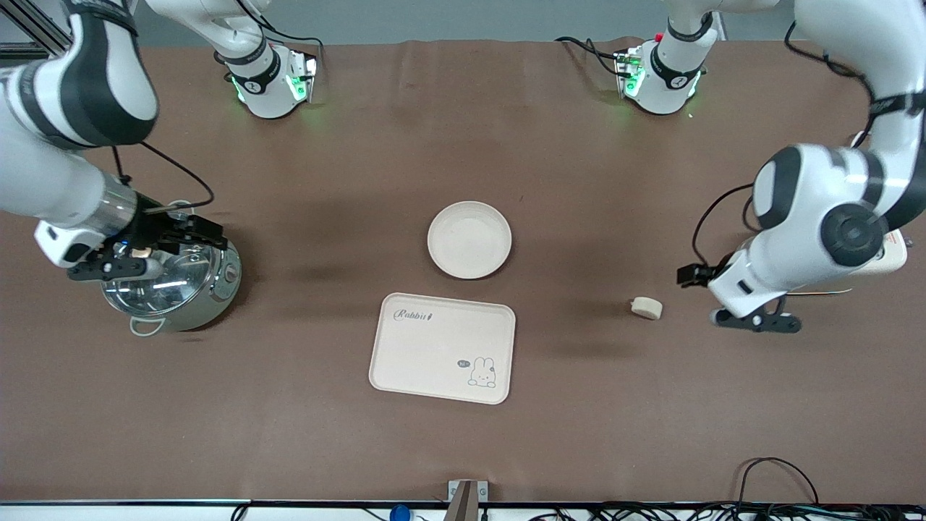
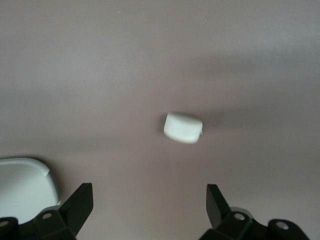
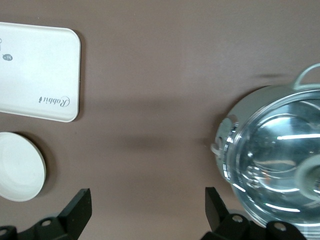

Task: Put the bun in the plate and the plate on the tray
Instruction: 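Grasp the bun with the left gripper while the right gripper approaches the plate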

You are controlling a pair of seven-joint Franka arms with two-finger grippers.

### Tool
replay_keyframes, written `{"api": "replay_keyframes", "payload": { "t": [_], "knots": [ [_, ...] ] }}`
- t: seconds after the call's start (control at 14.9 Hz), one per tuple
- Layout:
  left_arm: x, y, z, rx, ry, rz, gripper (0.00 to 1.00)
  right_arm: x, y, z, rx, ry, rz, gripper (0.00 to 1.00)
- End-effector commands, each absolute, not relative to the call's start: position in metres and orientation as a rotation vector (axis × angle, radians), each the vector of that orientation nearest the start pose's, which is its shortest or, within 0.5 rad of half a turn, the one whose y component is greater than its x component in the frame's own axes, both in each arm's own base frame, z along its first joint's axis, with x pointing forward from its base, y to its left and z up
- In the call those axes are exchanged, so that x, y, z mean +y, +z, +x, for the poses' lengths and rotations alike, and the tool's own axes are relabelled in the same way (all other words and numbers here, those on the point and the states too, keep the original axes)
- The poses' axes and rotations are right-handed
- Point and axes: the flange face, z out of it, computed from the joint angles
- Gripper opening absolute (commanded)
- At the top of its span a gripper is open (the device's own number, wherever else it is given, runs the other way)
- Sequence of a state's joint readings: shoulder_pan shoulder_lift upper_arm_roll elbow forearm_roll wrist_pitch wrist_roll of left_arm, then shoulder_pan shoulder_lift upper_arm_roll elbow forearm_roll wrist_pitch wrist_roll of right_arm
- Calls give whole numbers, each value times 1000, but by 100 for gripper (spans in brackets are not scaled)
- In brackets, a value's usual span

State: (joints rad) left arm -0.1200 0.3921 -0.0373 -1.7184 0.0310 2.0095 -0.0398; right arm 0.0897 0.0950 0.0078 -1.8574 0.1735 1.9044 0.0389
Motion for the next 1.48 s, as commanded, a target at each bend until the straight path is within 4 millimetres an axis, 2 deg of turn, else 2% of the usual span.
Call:
{"api": "replay_keyframes", "payload": {
  "t": [0.0, 0.13, 0.2, 0.34, 0.54, 0.67, 0.81, 1.07, 1.21, 1.28, 1.41],
  "knots": [
    [-103, 304, 626, 224, 58, -3135, 100, 98, 432, 557, 51, 82, -2978, 100],
    [-116, 264, 618, 249, -5, -3153, 100, 115, 401, 544, 45, 86, -2964, 100],
    [-116, 247, 615, 240, -14, -3158, 100, 125, 387, 537, 61, 71, -2937, 100],
    [-123, 222, 615, 253, -47, -3168, 100, 141, 357, 522, 69, 39, -2920, 100],
    [-124, 206, 614, 253, -62, -3173, 100, 177, 309, 513, 83, 70, -2894, 100],
    [-122, 200, 609, 249, -47, -3172, 98, 204, 288, 503, 133, 61, -2883, 100],
    [-119, 195, 606, 239, -35, -3174, 87, 237, 271, 487, 184, 40, -2893, 100],
    [-123, 195, 603, 248, -27, -3178, 35, 314, 228, 449, 263, -16, -2903, 100],
    [-133, 203, 602, 256, -38, -3189, 15, 340, 215, 435, 276, -39, -2898, 100],
    [-140, 214, 604, 229, -58, -3196, 10, 351, 216, 430, 269, -38, -2895, 100],
    [-168, 238, 602, 183, -26, -3217, 6, 370, 213, 423, 271, -29, -2892, 100]
  ]
}}
